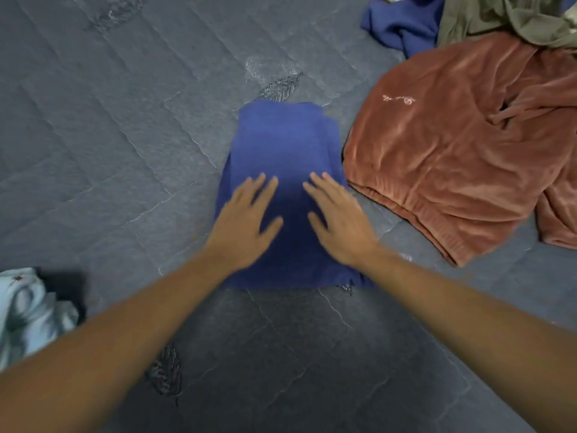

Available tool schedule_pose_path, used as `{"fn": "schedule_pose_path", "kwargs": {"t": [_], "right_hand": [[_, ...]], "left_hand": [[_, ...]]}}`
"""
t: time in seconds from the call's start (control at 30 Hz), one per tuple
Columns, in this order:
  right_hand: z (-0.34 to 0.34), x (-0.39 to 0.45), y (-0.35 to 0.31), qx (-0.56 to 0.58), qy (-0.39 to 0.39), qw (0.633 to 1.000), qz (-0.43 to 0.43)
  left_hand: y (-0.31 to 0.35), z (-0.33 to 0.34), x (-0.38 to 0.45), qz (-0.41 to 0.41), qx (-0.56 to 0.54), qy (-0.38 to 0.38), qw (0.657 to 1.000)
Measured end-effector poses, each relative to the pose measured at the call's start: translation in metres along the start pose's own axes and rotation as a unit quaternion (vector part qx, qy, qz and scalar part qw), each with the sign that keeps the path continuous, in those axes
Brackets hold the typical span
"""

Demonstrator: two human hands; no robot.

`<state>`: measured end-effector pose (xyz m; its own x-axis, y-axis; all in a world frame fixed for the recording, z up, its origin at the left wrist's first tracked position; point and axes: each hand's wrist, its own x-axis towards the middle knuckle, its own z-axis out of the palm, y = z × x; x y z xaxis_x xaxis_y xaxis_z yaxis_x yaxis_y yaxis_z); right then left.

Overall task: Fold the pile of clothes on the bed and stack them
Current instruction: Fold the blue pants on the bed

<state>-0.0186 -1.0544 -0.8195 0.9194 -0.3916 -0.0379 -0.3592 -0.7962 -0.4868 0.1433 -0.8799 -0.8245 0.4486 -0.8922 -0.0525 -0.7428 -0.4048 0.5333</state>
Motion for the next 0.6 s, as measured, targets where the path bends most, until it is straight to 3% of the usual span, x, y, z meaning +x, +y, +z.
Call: {"fn": "schedule_pose_path", "kwargs": {"t": [0.13,0.33,0.6], "right_hand": [[0.028,-0.082,0.014,-0.076,-0.097,0.991,-0.042],[0.027,-0.117,0.037,-0.169,-0.115,0.976,-0.077],[0.015,-0.125,0.025,-0.192,-0.117,0.973,-0.059]], "left_hand": [[0.005,0.046,-0.094,0.049,0.110,-0.105,0.987],[-0.015,0.045,-0.102,0.070,0.114,-0.069,0.989],[-0.040,0.013,-0.111,0.137,0.091,-0.101,0.981]]}}
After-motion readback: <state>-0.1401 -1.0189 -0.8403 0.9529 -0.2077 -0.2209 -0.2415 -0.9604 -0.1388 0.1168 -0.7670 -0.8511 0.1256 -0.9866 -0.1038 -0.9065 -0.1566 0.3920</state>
